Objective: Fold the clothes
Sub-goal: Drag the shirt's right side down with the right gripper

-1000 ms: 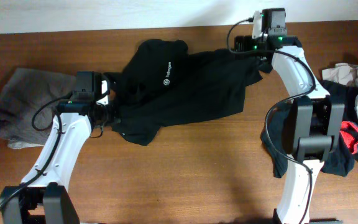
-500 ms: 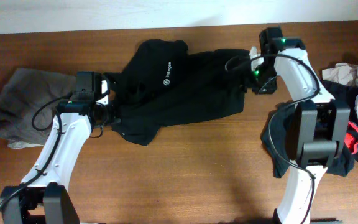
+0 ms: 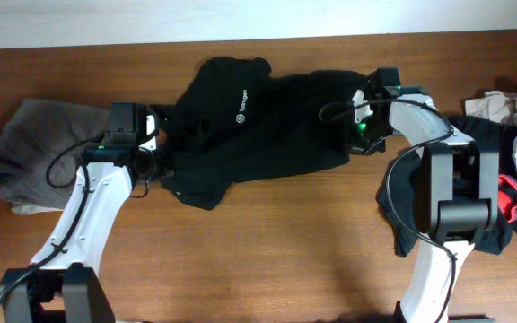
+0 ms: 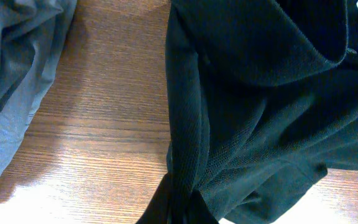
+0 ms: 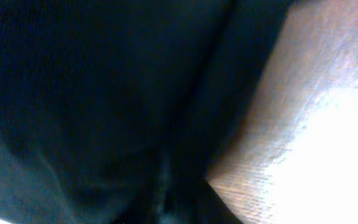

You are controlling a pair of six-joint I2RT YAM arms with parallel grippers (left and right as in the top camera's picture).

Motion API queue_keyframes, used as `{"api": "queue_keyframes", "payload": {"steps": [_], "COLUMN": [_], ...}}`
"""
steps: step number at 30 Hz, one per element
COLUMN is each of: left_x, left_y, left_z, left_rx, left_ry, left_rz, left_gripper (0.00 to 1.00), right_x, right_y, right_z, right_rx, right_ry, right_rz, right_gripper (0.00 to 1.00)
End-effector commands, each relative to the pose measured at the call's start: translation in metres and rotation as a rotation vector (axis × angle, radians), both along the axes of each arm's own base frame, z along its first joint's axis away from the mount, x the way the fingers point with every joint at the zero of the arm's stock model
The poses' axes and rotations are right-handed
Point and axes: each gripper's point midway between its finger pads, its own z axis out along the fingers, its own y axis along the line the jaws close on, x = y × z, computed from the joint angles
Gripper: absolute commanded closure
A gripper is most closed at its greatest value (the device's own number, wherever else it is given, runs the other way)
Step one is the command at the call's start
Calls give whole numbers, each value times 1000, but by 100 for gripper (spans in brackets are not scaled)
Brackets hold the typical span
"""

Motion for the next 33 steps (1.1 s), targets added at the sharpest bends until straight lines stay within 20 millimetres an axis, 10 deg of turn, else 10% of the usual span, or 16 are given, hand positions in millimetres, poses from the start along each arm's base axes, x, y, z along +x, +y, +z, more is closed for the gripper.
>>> {"api": "queue_keyframes", "payload": {"steps": [1,6,9,14,21,28,33], "left_x": [-1,-2,1,0,-13,-19,-10], "left_y": [2,5,16,18,18,24,29], "left_z": [-2,-1,9,16,17,33,61], "left_rx": [9,10,7,-26,-25,4,34], "left_ry": [7,15,6,18,66,45,-48], "left_rz": [-15,-9,21,31,32,45,41], "left_gripper": [98,100,100,100,100,98,92], "right_x": [-10,-24,-63,-117,-135,-144,-137], "right_y": [4,-12,-34,-40,-40,-40,-39], "right_z": [9,61,120,161,160,155,154], "right_rx": [34,-70,-203,-233,-233,-233,-232], "right_ry": [24,-4,9,72,134,172,143], "right_rz": [-4,8,-2,-3,4,14,12], "right_gripper": [93,96,96,96,95,60,55]}}
